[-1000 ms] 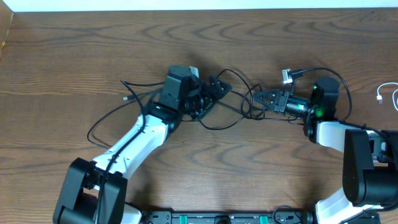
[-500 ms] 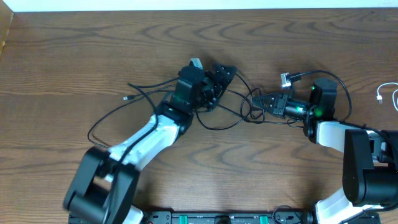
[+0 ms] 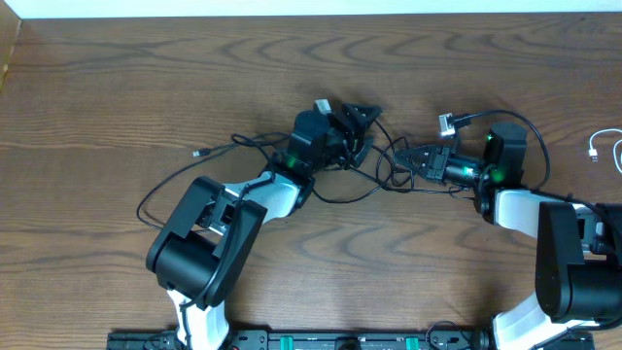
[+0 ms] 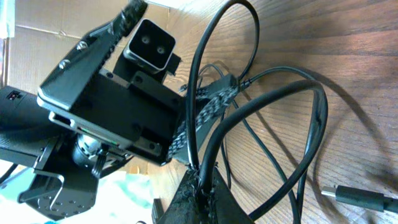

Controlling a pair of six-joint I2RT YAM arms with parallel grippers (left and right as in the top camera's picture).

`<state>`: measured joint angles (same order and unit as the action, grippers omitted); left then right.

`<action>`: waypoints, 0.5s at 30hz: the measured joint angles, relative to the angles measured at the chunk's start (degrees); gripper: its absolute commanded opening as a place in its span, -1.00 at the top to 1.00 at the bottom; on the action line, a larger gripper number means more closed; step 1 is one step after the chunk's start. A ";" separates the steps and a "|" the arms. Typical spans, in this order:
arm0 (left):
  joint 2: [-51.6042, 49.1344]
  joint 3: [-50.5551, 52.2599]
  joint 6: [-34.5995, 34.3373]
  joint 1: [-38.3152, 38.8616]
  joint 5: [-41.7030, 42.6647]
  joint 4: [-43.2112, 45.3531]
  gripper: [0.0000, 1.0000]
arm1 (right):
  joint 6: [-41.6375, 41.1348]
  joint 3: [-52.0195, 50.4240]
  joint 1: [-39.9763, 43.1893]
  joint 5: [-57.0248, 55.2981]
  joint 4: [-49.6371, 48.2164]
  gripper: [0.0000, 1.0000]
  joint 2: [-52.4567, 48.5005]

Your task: Untangle cables

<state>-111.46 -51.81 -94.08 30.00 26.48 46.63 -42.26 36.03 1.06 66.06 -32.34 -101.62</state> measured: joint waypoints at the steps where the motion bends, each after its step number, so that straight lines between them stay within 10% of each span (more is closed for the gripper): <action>1: -0.07 -0.17 -0.42 0.26 -0.04 0.02 -0.27 | 0.00 0.00 -0.04 0.00 0.00 0.97 0.00; 15: -0.31 -1.05 -1.84 2.14 -1.51 0.11 0.62 | 0.02 0.00 -2.29 -0.57 -0.02 0.97 0.00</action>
<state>-111.77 -52.86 -95.92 32.14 24.97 46.74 -42.24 36.03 -1.23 65.49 -32.36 -101.62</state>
